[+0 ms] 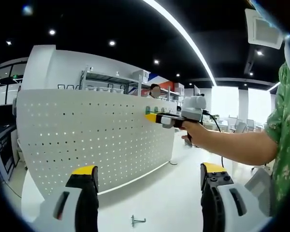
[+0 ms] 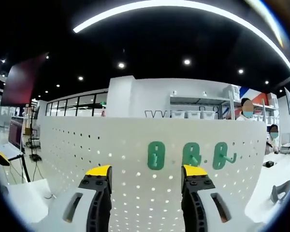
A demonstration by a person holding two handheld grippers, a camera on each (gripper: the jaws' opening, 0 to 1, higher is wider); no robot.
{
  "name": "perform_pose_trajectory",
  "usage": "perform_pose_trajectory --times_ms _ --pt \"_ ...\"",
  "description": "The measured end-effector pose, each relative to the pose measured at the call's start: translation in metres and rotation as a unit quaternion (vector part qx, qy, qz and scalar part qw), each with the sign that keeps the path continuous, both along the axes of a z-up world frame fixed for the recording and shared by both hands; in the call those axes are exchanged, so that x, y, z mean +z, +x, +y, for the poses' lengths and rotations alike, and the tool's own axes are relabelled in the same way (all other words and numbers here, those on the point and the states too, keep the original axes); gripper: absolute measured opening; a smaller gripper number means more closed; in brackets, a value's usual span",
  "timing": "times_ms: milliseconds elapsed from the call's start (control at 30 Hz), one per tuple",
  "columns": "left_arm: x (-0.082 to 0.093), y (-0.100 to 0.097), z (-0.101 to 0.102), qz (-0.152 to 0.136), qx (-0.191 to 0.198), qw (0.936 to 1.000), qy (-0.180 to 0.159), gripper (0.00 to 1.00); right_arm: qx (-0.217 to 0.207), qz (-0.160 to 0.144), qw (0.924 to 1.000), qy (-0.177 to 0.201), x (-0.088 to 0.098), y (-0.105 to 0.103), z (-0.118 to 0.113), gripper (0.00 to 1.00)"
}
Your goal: Insert the hook assembly into the mounting plate slot until the hook locks in place.
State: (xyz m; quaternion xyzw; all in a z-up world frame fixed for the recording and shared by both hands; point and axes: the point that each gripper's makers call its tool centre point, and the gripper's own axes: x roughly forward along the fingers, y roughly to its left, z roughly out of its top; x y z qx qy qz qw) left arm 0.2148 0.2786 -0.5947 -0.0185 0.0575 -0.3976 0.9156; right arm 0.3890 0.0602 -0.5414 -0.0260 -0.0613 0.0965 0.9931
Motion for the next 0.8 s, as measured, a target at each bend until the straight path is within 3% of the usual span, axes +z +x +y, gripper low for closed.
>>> perform_pose_trajectory --times_ms 500,800 --pt "0.000 -0.005 0.001 -0.001 -0.001 1.0000 0.004 0.89 0.013 0.002 0.9999 0.010 -0.001 -0.018 -0.001 0.78" --pt "0.002 -0.009 0.005 -0.007 0.003 1.0000 0.007 0.89 0.008 0.001 1.0000 0.002 0.003 -0.042 -0.007 0.78"
